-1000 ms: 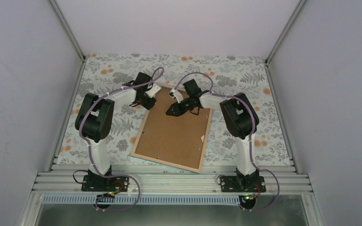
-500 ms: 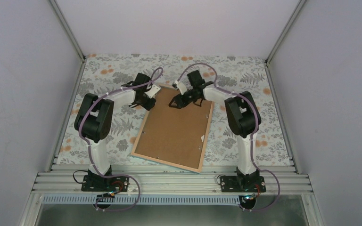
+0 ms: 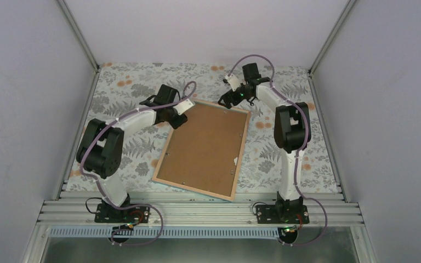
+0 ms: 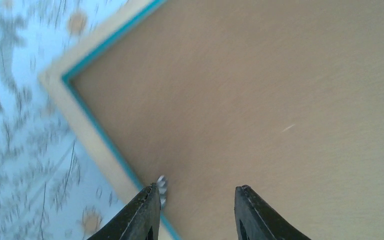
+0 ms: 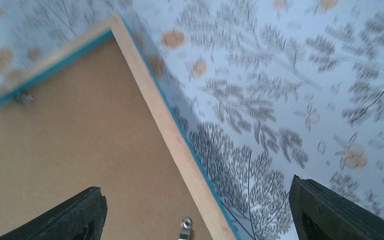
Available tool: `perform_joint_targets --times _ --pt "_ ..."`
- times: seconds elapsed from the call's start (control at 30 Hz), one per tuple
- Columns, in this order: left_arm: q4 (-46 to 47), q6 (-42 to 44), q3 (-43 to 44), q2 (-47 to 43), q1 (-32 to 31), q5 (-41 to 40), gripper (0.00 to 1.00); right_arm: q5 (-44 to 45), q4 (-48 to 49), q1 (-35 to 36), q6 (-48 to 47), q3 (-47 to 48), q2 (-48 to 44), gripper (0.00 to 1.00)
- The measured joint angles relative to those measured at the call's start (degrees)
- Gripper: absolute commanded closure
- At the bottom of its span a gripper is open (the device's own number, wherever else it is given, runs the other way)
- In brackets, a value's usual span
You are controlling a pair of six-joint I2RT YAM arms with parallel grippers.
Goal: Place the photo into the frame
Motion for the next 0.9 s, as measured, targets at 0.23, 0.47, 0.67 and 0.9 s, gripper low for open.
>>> perform_joint_targets --times 0.23,0.47,0.67,0.9 --pt "3.61 6.56 -0.85 -3.43 -6.10 6.67 0.65 0.72 -4.85 -0.24 -6.27 1.29 5.55 0.12" --pt "4.92 7.72 -2.08 2.40 -8.37 8.37 0.69 2.86 -5.66 -0.24 -10.16 1.03 6.29 0.24" --pt "6.12 7.54 -3.74 4.28 -8.39 7.19 0.70 4.33 -4.07 -0.24 -13.62 -1.66 5.95 0.44" --pt "7.15 7.52 -4.02 4.35 -8.39 6.16 0.70 5.27 -1.25 -0.20 -14.01 -2.29 5.57 0.72"
